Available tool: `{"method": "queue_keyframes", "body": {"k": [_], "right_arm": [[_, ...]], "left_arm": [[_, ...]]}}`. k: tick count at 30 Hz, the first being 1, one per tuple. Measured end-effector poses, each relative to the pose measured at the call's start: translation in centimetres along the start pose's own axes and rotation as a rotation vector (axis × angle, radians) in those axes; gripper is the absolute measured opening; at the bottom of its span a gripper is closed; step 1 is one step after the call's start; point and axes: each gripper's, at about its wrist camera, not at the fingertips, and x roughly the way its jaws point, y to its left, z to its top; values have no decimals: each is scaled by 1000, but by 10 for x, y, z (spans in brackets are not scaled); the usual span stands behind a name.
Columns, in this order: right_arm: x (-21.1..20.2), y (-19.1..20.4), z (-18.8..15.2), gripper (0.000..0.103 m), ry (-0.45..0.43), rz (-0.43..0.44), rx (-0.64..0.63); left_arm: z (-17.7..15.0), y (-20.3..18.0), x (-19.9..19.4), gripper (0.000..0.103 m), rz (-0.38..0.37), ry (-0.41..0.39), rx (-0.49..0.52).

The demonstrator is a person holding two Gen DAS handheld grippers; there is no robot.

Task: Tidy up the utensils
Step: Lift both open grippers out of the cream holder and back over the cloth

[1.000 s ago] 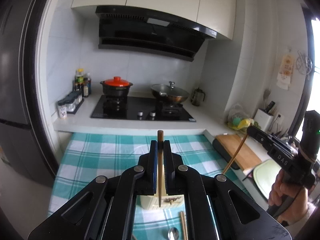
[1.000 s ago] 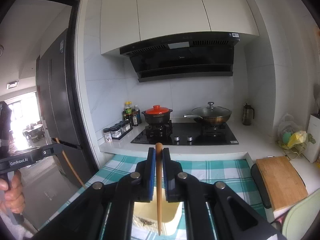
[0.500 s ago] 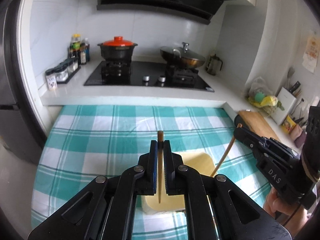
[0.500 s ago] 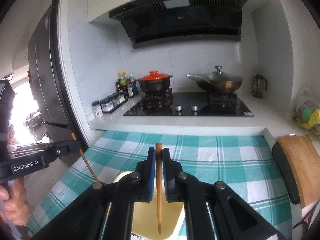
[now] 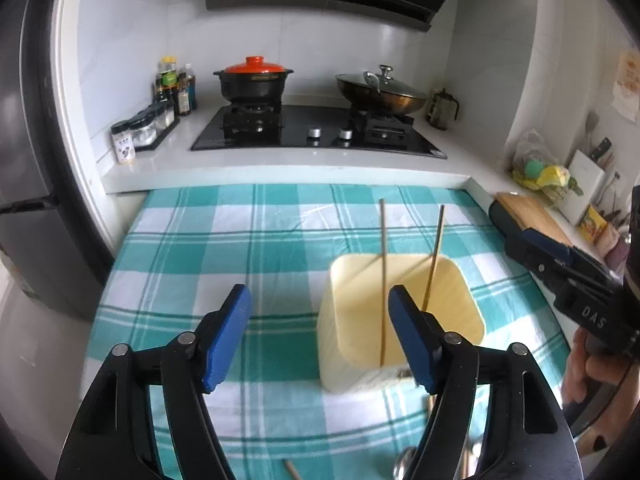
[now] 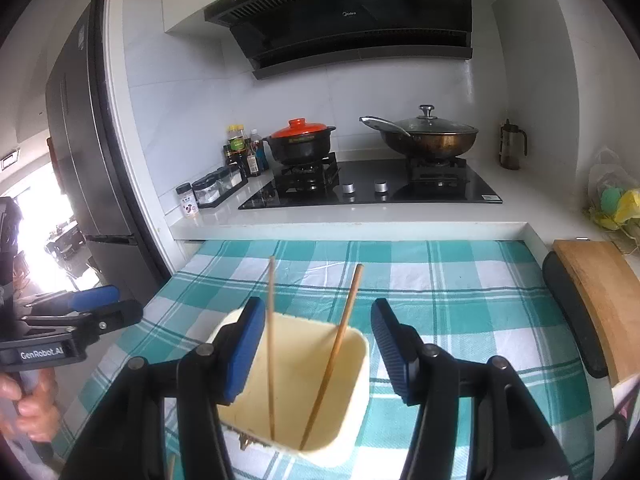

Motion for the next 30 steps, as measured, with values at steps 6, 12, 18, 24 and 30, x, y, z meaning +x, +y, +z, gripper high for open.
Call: {"method": "queue_keyframes", "body": {"k": [6,12,18,24,30], "right_arm": [[-62,-2,-54,57,6,-40,-55],[-125,-6,-136,58,51,-151,-45],[-181,-10,-218,58,66,-247,70],[-209,3,-258,58,94,-310,34],[-212,30,-281,58,82,-281,-1]], "left_arm": [[-72,23,-66,86,-22,28,10],[-154,26,-105,86,4,79,-6],[-229,16,-123,91,50,68,-26],[-269,9,-113,91,12,128,-24],[-282,1,-121,91,11,82,-55]]}}
